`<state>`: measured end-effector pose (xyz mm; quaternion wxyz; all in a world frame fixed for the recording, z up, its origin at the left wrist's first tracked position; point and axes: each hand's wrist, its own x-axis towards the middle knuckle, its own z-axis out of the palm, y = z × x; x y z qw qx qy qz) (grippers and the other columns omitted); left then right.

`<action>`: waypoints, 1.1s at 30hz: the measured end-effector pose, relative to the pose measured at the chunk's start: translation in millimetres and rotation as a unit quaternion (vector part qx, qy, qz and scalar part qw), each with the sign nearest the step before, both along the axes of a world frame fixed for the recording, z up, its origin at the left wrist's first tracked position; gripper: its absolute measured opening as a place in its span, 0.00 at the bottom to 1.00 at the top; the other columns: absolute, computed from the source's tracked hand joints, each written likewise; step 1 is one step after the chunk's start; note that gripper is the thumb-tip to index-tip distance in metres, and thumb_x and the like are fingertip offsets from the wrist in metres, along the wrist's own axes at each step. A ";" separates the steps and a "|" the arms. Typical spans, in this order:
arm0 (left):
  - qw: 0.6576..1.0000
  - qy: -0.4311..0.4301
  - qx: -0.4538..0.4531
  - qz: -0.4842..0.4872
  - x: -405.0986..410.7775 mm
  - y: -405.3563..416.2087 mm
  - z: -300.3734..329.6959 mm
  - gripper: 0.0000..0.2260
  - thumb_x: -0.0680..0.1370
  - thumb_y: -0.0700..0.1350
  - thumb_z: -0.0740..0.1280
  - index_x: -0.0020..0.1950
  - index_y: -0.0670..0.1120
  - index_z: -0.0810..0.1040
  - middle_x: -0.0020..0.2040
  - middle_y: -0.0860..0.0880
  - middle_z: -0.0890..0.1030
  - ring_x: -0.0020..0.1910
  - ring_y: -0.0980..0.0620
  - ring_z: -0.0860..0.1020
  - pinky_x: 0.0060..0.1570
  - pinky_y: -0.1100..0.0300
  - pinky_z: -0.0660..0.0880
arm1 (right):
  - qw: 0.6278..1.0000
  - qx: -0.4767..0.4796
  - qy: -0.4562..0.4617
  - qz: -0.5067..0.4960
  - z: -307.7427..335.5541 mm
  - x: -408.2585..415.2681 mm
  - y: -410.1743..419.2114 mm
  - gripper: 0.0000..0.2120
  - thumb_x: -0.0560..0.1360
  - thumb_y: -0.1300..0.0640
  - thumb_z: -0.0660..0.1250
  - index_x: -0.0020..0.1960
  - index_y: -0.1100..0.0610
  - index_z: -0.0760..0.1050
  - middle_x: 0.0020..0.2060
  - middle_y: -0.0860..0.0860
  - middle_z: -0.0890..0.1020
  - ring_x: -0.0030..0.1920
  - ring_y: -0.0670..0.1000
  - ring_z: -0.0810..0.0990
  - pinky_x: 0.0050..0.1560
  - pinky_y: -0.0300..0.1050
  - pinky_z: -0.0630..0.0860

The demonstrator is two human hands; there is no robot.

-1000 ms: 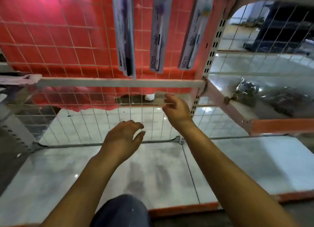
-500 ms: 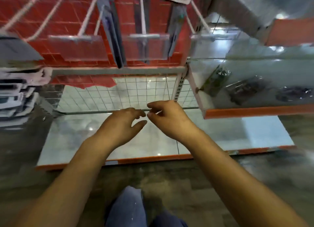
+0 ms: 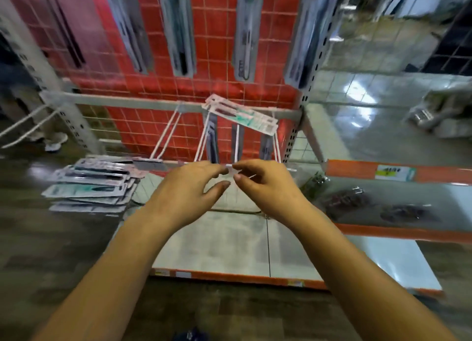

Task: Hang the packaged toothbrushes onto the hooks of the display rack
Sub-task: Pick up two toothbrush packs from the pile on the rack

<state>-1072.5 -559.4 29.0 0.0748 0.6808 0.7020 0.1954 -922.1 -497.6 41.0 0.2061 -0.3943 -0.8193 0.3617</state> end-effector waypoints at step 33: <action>0.989 -0.092 -0.113 -0.023 -168.3 141.9 -14.4 0.12 0.79 0.49 0.61 0.61 0.52 0.75 0.60 0.49 0.78 0.54 0.50 0.77 0.55 0.51 0.75 | 0.973 0.079 -0.055 -0.209 -45.6 -146.2 155.6 0.20 0.73 0.67 0.63 0.65 0.59 0.73 0.62 0.56 0.75 0.62 0.56 0.73 0.61 0.45 0.67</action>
